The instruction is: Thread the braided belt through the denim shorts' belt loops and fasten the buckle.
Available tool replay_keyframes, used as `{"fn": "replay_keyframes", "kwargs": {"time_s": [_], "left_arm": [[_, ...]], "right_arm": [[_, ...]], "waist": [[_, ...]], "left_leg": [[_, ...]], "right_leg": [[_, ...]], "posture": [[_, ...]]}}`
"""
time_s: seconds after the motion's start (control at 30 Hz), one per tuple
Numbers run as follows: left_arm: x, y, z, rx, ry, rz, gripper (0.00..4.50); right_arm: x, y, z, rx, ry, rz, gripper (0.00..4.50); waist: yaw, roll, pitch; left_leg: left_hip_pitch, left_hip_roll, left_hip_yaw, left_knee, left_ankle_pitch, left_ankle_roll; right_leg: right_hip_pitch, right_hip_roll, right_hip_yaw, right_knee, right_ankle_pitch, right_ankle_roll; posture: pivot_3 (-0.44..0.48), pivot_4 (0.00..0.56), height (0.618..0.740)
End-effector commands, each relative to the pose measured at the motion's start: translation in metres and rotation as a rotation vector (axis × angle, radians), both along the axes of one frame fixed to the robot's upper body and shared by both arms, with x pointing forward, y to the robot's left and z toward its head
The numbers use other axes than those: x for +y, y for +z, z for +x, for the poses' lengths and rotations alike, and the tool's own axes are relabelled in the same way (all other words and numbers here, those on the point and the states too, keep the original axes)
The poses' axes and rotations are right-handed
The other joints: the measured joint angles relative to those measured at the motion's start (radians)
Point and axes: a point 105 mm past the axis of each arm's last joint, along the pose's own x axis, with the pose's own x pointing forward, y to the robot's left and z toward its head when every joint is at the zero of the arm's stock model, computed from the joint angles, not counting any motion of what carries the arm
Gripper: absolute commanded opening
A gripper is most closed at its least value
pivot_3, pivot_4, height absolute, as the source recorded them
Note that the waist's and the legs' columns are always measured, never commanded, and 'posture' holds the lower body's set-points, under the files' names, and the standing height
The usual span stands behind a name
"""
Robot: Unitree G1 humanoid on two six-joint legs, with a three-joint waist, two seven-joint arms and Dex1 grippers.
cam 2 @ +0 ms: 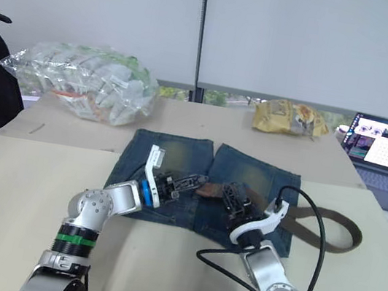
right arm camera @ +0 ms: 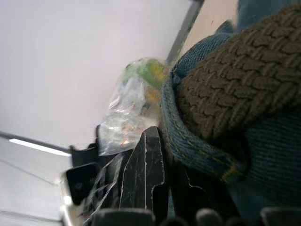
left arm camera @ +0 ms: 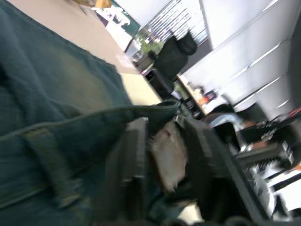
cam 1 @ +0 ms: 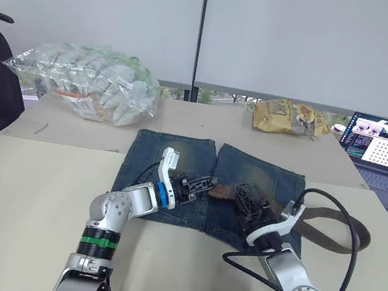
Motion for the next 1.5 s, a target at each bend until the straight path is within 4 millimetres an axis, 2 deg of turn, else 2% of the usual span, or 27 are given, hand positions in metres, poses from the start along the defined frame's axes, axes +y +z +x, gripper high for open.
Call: {"fn": "replay_keyframes", "kwargs": {"time_s": [0.03, 0.17, 0.23, 0.3, 0.5, 0.87, 1.0, 1.13, 1.33, 1.5], "left_arm": [[0.013, 0.004, -0.006, -0.184, -0.006, 0.145, 2.75], [0.034, 0.0, -0.011, -0.302, -0.026, 0.279, 4.06], [0.05, 0.002, -0.014, -0.349, -0.031, 0.336, 4.06], [0.058, 0.002, -0.016, -0.37, -0.031, 0.359, 4.06], [0.059, 0.0, -0.018, -0.374, -0.027, 0.364, 4.06], [0.059, -0.005, -0.017, -0.347, 0.007, 0.353, 4.06], [0.058, -0.008, -0.017, -0.331, 0.022, 0.347, 4.06], [0.058, -0.011, -0.018, -0.32, 0.033, 0.349, 4.06], [0.06, -0.013, -0.015, -0.305, 0.063, 0.346, 4.06], [0.069, -0.014, -0.006, -0.237, 0.151, 0.286, 4.06]], "right_arm": [[-0.004, 0.006, 0.006, -0.024, -0.045, -0.097, 0.0], [-0.005, 0.002, 0.013, 0.009, -0.069, -0.112, 0.0], [-0.004, -0.004, 0.021, 0.054, -0.086, -0.136, 0.0], [-0.006, -0.01, 0.026, 0.091, -0.113, -0.164, 0.0], [-0.005, -0.014, 0.034, 0.116, -0.13, -0.204, 0.0], [0.027, -0.006, 0.044, 0.102, -0.025, -0.219, 0.0], [0.04, -0.014, 0.048, 0.134, 0.001, -0.248, 0.0], [0.054, -0.008, 0.049, 0.138, 0.048, -0.17, 0.0], [0.07, -0.024, 0.048, 0.158, 0.131, -0.352, 0.0], [0.088, -0.017, 0.042, 0.145, 0.221, -0.251, 0.0]], "waist": [[-0.001, 0.0, 0.0], [0.002, 0.0, 0.0], [0.0, 0.0, 0.0], [0.0, 0.0, 0.0], [0.004, 0.0, 0.0], [-0.003, 0.0, 0.0], [-0.004, 0.0, 0.0], [-0.006, 0.0, 0.0], [-0.008, 0.0, 0.0], [-0.021, 0.0, 0.0]], "left_leg": [[0.0, 0.0, 0.0, 0.0, 0.0, 0.0], [0.0, 0.0, 0.0, 0.0, 0.0, -0.001], [0.0, 0.0, 0.0, 0.0, 0.0, -0.001], [0.0, 0.0, 0.001, 0.0, 0.001, -0.001], [-0.001, 0.0, 0.001, 0.0, 0.001, -0.001], [0.001, 0.001, 0.0, 0.0, 0.001, 0.0], [0.001, 0.001, 0.0, 0.0, 0.002, 0.0], [0.001, 0.001, 0.0, 0.0, 0.002, 0.0], [0.001, 0.001, 0.0, 0.0, 0.002, 0.0], [0.002, 0.002, 0.0, 0.0, 0.002, 0.0]], "right_leg": [[0.0, 0.0, 0.0, 0.0, 0.0, 0.0], [-0.001, 0.0, 0.0, 0.001, 0.0, -0.001], [-0.001, 0.0, 0.0, 0.001, 0.0, -0.001], [-0.001, 0.0, 0.001, 0.0, 0.001, -0.001], [-0.001, -0.001, 0.0, 0.0, 0.001, -0.001], [-0.001, 0.0, 0.0, 0.003, 0.001, -0.002], [-0.001, 0.001, 0.0, 0.003, 0.001, -0.002], [-0.001, 0.001, 0.0, 0.003, 0.001, -0.002], [-0.001, 0.001, 0.0, 0.003, 0.004, -0.006], [-0.001, 0.001, 0.0, 0.003, 0.003, -0.006]], "posture": [[0.0, 0.15, 0.74], [0.0, 0.15, 0.74], [0.0, 0.15, 0.74], [0.0, 0.15, 0.74], [0.0, 0.15, 0.74], [0.0, 0.15, 0.74], [0.0, 0.15, 0.74], [0.0, 0.15, 0.74], [0.0, 0.15, 0.74], [0.0, 0.15, 0.74]]}}
